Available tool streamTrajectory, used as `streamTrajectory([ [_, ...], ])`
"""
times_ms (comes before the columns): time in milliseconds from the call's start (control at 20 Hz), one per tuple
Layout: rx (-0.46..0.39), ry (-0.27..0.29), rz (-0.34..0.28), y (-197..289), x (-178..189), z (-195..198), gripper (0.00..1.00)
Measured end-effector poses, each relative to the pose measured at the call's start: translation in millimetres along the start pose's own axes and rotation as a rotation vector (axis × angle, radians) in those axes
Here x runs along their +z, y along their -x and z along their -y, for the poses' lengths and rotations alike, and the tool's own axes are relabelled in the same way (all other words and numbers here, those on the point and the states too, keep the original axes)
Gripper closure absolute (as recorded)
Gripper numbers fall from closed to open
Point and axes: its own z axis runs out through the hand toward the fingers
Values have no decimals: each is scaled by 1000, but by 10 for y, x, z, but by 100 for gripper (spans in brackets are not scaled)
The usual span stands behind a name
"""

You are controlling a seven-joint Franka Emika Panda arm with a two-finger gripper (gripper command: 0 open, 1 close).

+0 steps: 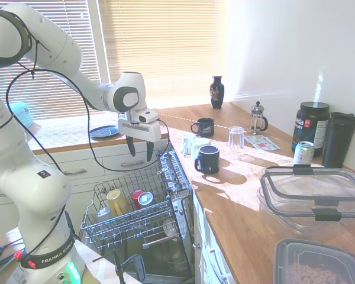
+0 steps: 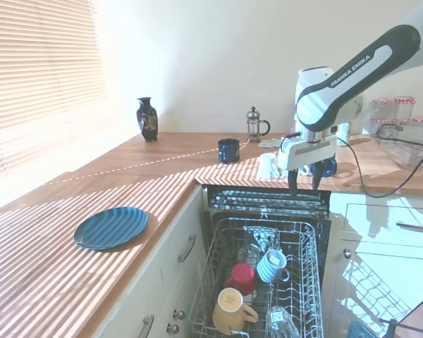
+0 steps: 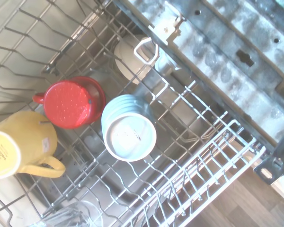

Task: Remove a mug cup out of the dishwasher

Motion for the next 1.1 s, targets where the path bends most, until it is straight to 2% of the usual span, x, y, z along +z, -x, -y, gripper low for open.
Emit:
streamTrajectory([
  [150, -6, -14, -15, 14, 20, 13, 0],
  [600, -88, -34, -54, 679, 669, -22, 0],
  [800, -122, -54, -69, 853, 808, 152, 0],
  [1100, -166, -26, -81, 988, 1265, 244, 0],
])
